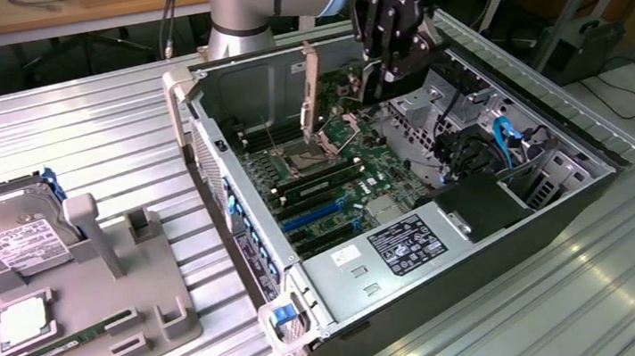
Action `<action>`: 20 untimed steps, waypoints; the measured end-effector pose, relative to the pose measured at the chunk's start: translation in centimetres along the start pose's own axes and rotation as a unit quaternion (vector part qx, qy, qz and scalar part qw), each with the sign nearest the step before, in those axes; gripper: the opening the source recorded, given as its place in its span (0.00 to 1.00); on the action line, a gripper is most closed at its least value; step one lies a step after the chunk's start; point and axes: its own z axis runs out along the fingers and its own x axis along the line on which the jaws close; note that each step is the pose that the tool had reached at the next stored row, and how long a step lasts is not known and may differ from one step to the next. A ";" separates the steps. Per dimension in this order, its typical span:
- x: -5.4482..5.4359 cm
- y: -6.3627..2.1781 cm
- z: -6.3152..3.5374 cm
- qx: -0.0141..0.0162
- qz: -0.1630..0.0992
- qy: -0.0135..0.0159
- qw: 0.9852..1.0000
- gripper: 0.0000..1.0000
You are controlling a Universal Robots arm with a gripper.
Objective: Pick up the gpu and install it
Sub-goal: 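Insert the gpu into the slot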
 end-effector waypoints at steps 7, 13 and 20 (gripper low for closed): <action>-0.2 0.10 1.35 -0.001 -0.035 -0.001 0.999 0.27; -0.3 0.65 2.80 0.000 -0.008 0.001 1.000 0.27; -0.3 1.10 4.17 -0.005 -0.008 0.000 1.000 0.27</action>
